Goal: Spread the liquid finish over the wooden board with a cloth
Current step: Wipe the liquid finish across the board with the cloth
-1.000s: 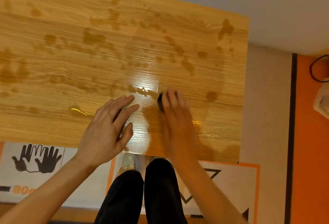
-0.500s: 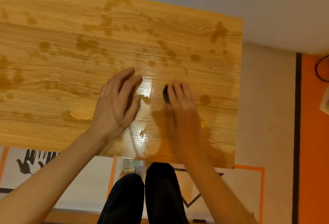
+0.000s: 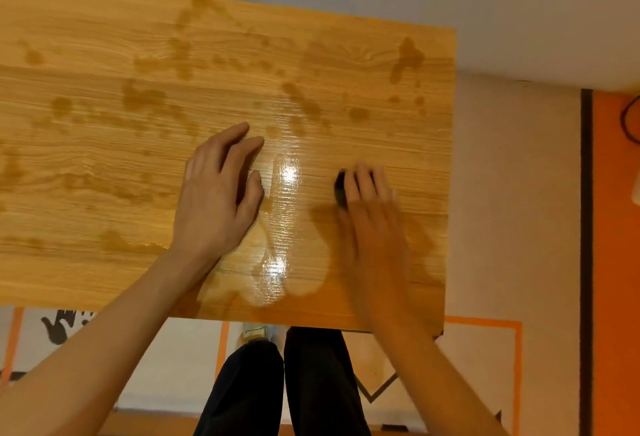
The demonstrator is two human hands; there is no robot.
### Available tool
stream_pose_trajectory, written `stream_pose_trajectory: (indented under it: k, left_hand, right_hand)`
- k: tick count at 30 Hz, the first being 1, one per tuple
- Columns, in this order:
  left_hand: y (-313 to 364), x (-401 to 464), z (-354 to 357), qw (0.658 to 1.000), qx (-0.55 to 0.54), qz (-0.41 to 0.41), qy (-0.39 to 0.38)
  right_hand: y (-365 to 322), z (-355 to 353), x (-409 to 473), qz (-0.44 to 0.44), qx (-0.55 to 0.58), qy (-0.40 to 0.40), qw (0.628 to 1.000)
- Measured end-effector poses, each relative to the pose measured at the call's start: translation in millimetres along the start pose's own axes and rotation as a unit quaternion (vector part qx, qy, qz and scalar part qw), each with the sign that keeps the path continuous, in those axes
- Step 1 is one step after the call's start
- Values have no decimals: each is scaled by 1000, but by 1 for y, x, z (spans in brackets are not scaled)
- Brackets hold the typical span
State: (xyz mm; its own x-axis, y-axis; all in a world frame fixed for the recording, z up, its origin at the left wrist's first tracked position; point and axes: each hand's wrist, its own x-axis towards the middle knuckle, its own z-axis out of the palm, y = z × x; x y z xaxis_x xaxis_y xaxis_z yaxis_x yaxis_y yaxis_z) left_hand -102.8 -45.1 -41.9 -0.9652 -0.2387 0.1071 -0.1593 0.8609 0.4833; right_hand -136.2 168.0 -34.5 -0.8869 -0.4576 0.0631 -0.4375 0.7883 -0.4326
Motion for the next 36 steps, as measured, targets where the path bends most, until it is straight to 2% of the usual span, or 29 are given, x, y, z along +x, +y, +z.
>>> stream_pose_trajectory:
  k: [2, 4, 7, 9, 11, 17, 20, 24, 26, 31, 33, 36]
  left_hand:
    - [0, 2, -1, 1000, 0, 0, -1]
    - [0, 3, -1, 1000, 2, -1, -2]
    - [1, 4, -1, 1000, 0, -6, -2]
    - [2, 4, -2, 1000, 1, -9, -3]
    - [2, 2, -2, 1000, 3, -11, -8]
    - [5, 3, -3, 1000, 2, -13, -11]
    - [5, 5, -3, 1000, 2, -16, -12]
    - [5, 4, -3, 1000, 6, -15, -14]
    - [6, 2, -3, 1000, 3, -16, -16]
    - [5, 3, -4, 1000, 9, -17, -19]
    - [5, 5, -4, 1000, 10, -20, -20]
    - [6, 5, -5, 999, 1, -26, -25]
  right_hand:
    - [4, -4, -61, -23, -4, -40, 999]
    - [14, -6, -78, -57, -32, -65, 996]
    - [23, -8, -20, -49, -40, -40, 997]
    - [29, -12, 35, 3, -32, -16, 999]
    - [31, -14, 54, 48, 0, -10, 999]
    - [26, -16, -74, 6, -22, -17, 1000]
    - [51, -19, -32, -10, 20, -3, 1000]
    - [74, -15, 69, 117, 22, 70, 990]
    - [70, -13, 64, 136, 5, 83, 987]
    - [48, -28, -50, 110, 10, 51, 993]
    - [54, -30, -34, 105, 6, 54, 993]
    - [62, -25, 37, 123, 3, 81, 989]
